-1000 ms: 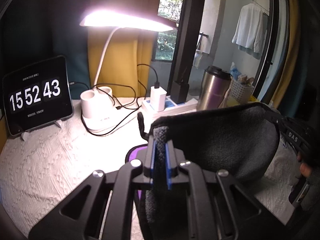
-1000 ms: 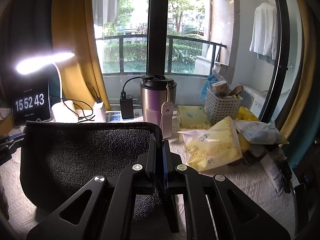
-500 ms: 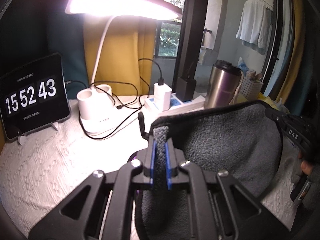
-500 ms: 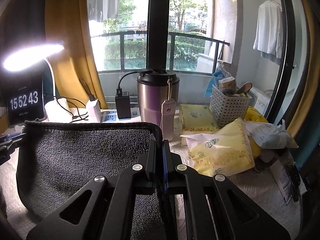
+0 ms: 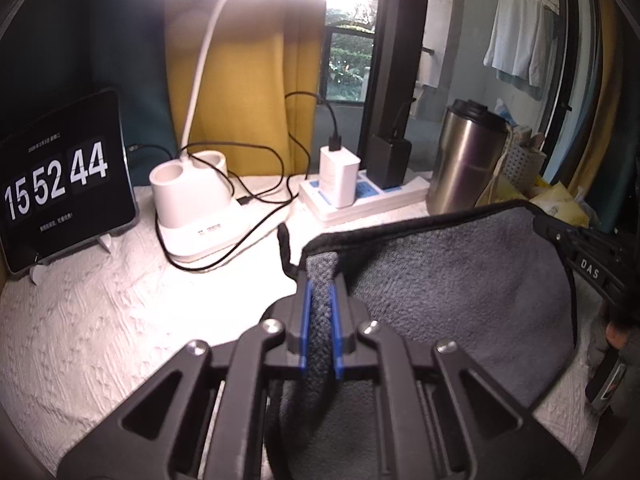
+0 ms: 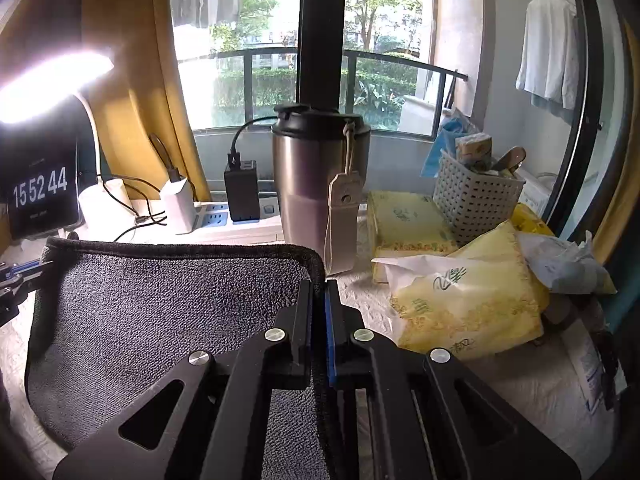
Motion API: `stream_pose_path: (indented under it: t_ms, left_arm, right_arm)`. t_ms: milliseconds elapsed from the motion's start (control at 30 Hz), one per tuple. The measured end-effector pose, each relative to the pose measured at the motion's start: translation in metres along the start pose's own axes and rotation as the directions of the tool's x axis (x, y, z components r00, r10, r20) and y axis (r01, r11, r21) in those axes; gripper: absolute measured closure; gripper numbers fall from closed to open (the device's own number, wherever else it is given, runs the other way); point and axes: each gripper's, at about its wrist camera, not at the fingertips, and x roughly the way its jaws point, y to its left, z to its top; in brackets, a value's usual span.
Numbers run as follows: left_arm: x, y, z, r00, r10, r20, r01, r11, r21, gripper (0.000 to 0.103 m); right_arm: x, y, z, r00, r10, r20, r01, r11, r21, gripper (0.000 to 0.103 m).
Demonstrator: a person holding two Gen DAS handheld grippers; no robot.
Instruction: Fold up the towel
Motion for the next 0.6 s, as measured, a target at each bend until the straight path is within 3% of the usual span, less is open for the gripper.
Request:
stream_pose_path:
  t_ms: [600]
  left_arm:
    - [0.039, 0.005, -0.011, 0.995, 0.018, -0.094, -0.019, 1.0, -0.01, 0.094]
  right_arm:
    - [0.044, 0.002, -0.015, 0.993, -0.001, -0.115, 0.0, 1.0, -0.009, 0.097]
